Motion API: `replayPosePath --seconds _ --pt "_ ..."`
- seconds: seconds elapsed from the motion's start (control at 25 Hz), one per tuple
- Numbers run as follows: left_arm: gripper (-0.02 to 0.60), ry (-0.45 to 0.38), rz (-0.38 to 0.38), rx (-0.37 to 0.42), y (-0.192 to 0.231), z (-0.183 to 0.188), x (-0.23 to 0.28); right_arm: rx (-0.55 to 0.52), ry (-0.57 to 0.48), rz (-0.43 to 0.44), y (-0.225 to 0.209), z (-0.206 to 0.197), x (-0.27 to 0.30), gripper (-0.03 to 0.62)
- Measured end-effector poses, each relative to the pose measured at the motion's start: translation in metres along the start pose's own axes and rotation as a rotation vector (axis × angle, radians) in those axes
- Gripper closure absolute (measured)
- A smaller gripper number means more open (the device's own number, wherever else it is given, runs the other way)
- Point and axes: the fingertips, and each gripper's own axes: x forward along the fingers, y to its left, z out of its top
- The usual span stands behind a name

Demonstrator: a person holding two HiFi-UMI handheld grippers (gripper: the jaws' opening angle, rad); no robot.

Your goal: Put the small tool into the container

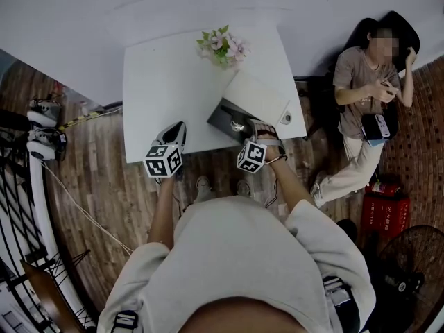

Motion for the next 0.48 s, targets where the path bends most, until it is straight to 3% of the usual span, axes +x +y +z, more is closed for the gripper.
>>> replayPosePath --seconds 0.48 --pt "0.572 -0.006 -0.029 0.035 -0.021 -0.001 -0.007 0.121 -0.047 -0.120 -0.010 0.003 -0.042 0.536"
